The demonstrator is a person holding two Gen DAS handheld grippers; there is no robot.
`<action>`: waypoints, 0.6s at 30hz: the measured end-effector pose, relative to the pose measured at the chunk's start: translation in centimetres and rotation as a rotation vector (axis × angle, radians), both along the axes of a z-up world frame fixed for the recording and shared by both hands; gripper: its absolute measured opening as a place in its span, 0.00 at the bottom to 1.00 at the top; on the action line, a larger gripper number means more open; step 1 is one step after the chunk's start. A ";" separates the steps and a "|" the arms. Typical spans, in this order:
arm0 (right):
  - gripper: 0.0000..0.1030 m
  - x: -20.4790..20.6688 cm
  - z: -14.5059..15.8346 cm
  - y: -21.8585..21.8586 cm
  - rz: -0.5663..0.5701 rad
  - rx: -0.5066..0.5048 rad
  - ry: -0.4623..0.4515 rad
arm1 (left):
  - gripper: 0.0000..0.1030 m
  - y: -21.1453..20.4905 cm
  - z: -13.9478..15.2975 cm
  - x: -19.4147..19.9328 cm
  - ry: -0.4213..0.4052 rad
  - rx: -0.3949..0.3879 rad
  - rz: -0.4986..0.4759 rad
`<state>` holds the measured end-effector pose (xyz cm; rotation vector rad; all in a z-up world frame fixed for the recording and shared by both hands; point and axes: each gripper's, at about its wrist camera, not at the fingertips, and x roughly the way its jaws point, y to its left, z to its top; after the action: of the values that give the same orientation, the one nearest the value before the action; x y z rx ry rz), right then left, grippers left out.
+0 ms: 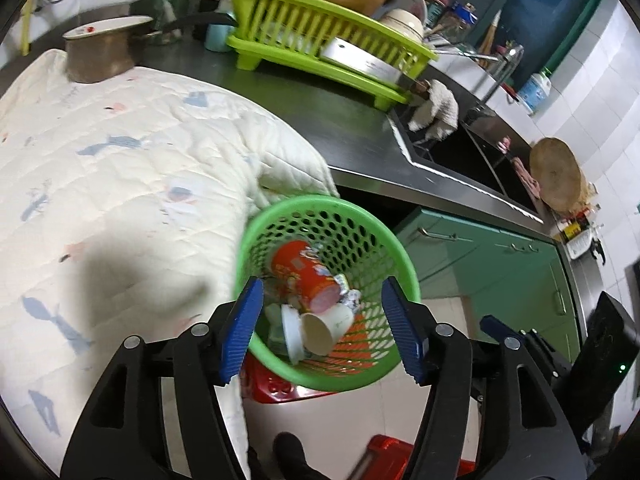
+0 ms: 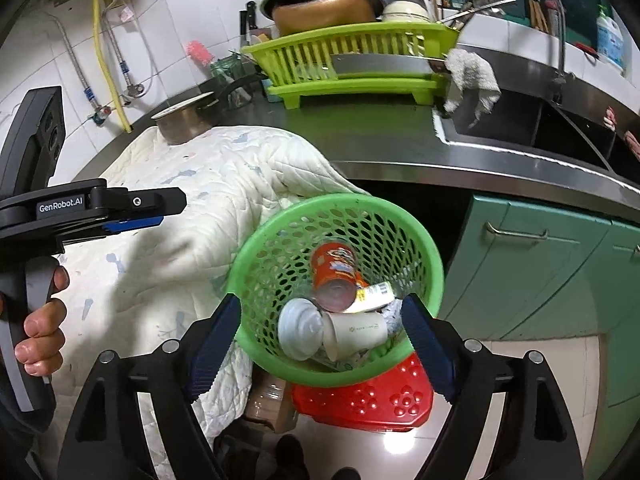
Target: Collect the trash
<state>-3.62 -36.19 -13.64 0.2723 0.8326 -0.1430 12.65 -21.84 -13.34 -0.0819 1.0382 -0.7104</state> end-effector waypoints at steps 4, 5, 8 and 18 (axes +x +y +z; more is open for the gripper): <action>0.80 0.7 0.8 1.0 0.025 -0.011 -0.007 | 0.63 1.7 0.9 -0.1 -0.036 0.006 0.039; 0.81 0.8 0.9 1.3 0.028 -0.013 -0.009 | 0.64 2.3 1.3 -0.2 -0.050 0.006 0.048; 0.82 1.3 1.5 2.0 0.052 -0.013 -0.020 | 0.67 3.7 2.4 -0.6 -0.086 0.017 0.075; 0.84 3.0 3.1 4.5 0.109 -0.016 -0.036 | 0.78 9.2 5.3 -1.6 -0.189 0.046 0.190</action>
<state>-0.58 -31.64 -10.59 0.2134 0.8087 -0.0429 11.04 -12.60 -8.06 -0.0711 0.8520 -0.5113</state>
